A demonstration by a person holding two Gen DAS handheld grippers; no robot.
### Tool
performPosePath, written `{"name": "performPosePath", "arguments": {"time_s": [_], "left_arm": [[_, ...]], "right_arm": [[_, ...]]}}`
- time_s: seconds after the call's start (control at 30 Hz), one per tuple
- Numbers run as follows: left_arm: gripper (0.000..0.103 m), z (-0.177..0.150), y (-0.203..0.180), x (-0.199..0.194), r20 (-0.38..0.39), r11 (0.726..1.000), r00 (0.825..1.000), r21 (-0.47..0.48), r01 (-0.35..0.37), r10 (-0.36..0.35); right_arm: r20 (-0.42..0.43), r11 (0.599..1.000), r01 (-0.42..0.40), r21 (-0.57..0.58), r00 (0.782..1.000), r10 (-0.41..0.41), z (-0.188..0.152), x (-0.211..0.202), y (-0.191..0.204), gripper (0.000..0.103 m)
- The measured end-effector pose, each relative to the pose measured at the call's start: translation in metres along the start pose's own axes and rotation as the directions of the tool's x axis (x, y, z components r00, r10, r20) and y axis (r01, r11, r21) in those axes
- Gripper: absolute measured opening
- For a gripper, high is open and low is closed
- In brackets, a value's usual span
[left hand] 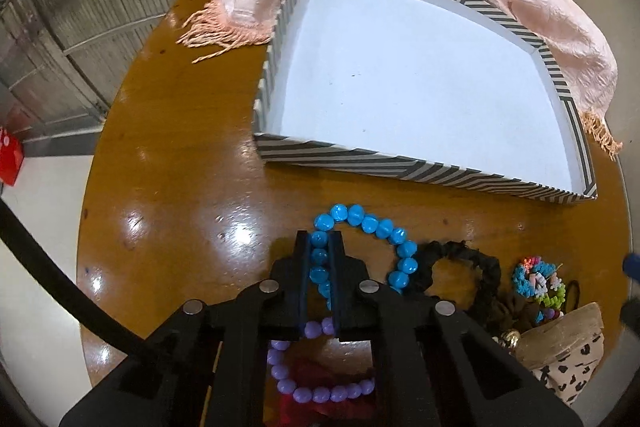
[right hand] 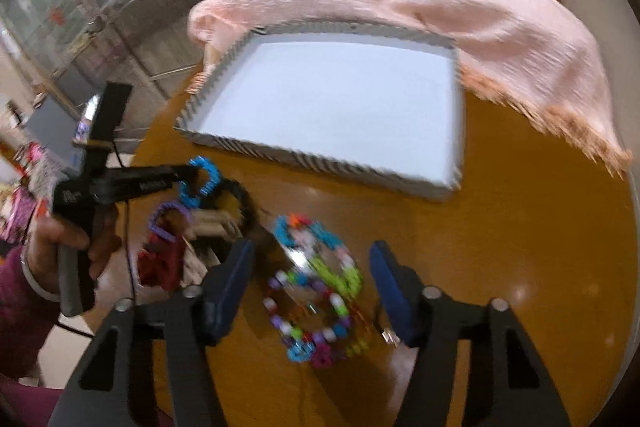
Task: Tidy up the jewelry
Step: 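Grasp the blue bead bracelet with the left tool while the right tool grasps the black scrunchie, then carry both into the striped tray and open both tools to release them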
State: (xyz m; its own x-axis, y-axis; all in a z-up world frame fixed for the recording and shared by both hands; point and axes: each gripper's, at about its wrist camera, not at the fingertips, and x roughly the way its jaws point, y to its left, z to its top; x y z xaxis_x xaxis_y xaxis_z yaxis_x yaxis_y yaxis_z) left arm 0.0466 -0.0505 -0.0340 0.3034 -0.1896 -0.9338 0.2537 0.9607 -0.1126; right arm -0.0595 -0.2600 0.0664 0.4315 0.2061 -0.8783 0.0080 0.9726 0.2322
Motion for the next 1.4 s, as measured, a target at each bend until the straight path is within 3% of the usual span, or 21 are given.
{"name": "performPosePath", "arguments": {"time_s": [0.1, 0.23, 0.4, 0.53, 0.73, 0.8, 0.83, 1.1, 1.2, 1.4], "left_arm": [[0.000, 0.002, 0.009, -0.008, 0.018, 1.000, 1.000, -0.022, 0.004, -0.003], [0.000, 0.002, 0.015, -0.026, 0.053, 0.999, 0.999, -0.039, 0.012, -0.010], [0.000, -0.002, 0.020, -0.030, 0.054, 0.998, 0.999, -0.063, 0.005, -0.001], [0.000, -0.004, 0.025, -0.033, 0.059, 0.997, 0.998, -0.078, -0.001, 0.005], [0.000, -0.004, 0.026, -0.028, 0.049, 0.996, 0.999, -0.091, -0.003, 0.008], [0.000, -0.005, 0.028, -0.028, 0.049, 0.995, 0.999, -0.095, -0.007, 0.012], [0.000, -0.005, 0.030, -0.029, 0.054, 0.995, 0.998, -0.103, -0.012, 0.018], [0.000, -0.002, 0.054, -0.047, 0.087, 0.988, 0.996, -0.153, -0.007, 0.020], [0.000, -0.001, 0.051, -0.060, 0.113, 0.991, 0.994, -0.131, 0.007, 0.008], [0.000, 0.007, 0.039, -0.089, 0.165, 0.997, 0.986, -0.071, 0.023, -0.011]], "right_arm": [[-0.001, 0.997, -0.021, -0.073, 1.000, 0.020, 0.024, 0.009, 0.012, 0.052], [-0.071, 0.983, -0.107, -0.148, 0.993, 0.097, 0.050, 0.040, 0.034, 0.043], [-0.182, 0.961, -0.152, -0.232, 0.977, 0.110, 0.050, 0.088, 0.066, 0.041], [-0.231, 0.960, -0.147, -0.237, 0.969, 0.092, 0.045, 0.117, 0.072, 0.041], [-0.226, 0.969, -0.148, -0.198, 0.969, 0.102, 0.046, 0.137, 0.074, 0.039], [-0.202, 0.966, -0.133, -0.220, 0.975, 0.088, 0.047, 0.140, 0.079, 0.010], [-0.194, 0.966, -0.109, -0.233, 0.979, 0.063, 0.047, 0.144, 0.080, 0.004], [-0.087, 0.975, -0.064, -0.212, 0.995, 0.046, 0.053, 0.099, 0.071, 0.004], [-0.055, 0.978, -0.102, -0.182, 0.994, 0.093, 0.062, 0.073, 0.067, 0.004], [0.021, 0.978, -0.105, -0.182, 0.994, 0.110, 0.074, 0.030, 0.059, 0.004]]}}
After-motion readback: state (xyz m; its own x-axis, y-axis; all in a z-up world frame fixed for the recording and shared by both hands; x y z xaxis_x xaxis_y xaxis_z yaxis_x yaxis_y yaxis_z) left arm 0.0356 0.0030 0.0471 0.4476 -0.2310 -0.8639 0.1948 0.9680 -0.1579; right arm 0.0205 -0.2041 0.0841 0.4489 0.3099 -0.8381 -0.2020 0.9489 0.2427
